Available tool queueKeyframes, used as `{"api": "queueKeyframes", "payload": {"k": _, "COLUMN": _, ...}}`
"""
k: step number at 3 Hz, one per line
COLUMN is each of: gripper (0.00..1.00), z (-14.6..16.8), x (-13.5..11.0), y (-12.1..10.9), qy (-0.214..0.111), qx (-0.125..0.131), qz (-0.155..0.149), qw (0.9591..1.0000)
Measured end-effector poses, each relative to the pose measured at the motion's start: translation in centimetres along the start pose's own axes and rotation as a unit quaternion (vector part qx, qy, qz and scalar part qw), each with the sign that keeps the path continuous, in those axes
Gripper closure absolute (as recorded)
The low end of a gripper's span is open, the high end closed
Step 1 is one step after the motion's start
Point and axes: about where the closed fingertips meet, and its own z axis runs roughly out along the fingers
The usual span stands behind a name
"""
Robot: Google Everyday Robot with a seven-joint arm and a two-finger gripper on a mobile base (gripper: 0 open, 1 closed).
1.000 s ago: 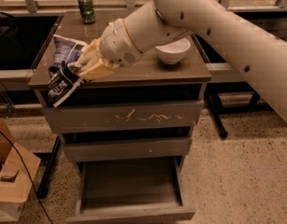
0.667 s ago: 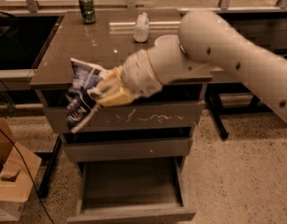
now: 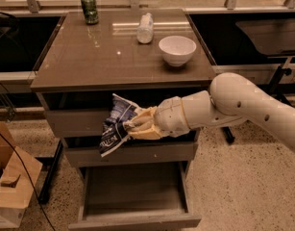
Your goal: Place blue chip bag into bottom drawer
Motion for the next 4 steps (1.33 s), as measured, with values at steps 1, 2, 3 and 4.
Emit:
{"api": "queueKeyframes", "payload": {"k": 1, "gripper": 1.0, "z": 0.3, "x": 0.5, "y": 0.2, "qy": 0.0, "qx": -0.001, "qz": 0.006, "qw": 1.0}}
{"api": "queueKeyframes", "payload": {"k": 2, "gripper": 1.0, "z": 1.9, "x": 3.2, "y": 1.5, "qy": 0.0, "qx": -0.007, "qz": 0.038, "qw": 0.9993}}
{"api": "queueKeyframes", "payload": {"k": 3, "gripper": 1.0, "z": 3.7, "x": 6.9, "y": 2.9, "qy": -0.009, "qx": -0.005, "qz": 0.08, "qw": 0.9968}}
{"api": "queueKeyframes", "payload": {"k": 4, "gripper": 1.0, "z": 4.8, "x": 9.2, "y": 3.6, "qy": -0.014, "qx": -0.004, "qz": 0.104, "qw": 0.9944}}
